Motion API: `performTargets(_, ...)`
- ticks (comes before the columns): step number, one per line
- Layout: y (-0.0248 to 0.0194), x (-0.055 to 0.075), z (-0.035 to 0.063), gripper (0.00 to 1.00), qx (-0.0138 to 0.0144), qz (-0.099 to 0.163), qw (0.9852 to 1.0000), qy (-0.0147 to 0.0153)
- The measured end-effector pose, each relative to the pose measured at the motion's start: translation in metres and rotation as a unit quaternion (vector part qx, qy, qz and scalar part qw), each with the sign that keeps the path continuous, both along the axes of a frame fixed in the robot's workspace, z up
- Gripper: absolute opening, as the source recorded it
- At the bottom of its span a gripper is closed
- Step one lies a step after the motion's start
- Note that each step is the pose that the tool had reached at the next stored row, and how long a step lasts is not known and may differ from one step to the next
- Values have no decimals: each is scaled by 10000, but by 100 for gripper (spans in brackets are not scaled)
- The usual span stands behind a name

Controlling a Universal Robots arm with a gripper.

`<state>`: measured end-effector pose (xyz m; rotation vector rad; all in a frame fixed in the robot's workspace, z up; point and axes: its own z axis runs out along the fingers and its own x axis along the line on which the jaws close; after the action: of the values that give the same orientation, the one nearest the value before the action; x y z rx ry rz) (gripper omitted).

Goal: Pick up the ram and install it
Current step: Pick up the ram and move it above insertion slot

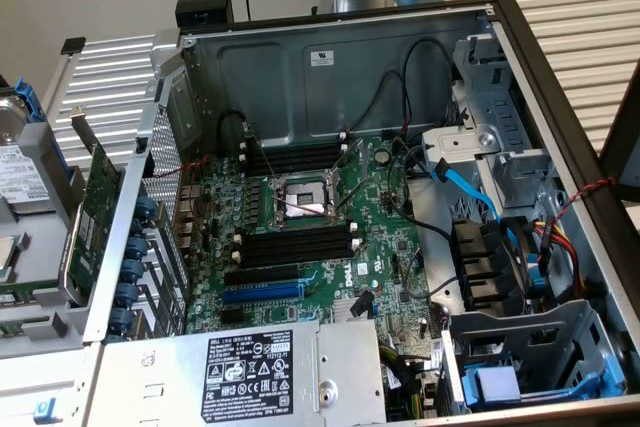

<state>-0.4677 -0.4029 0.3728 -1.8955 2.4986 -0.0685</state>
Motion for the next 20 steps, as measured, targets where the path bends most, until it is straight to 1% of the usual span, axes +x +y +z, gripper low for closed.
performTargets(2, 0, 0, -3, 11, 0, 177, 9998, 0)
performTargets(4, 0, -1, -3, 11, 0, 359, 9994, 0)
performTargets(7, -1, -6, -6, 11, 0, 628, 9980, -1)
performTargets(9, 0, -11, -6, 11, 0, 749, 9972, 0)
performTargets(16, 0, -11, -6, 11, -1, 771, 9970, 0)
performTargets(17, 0, -11, -6, 17, -1, 771, 9970, 1)
performTargets(18, 0, -11, -6, 17, -1, 771, 9970, 0)
performTargets(20, 0, -11, -7, 30, -1, 772, 9970, 0)
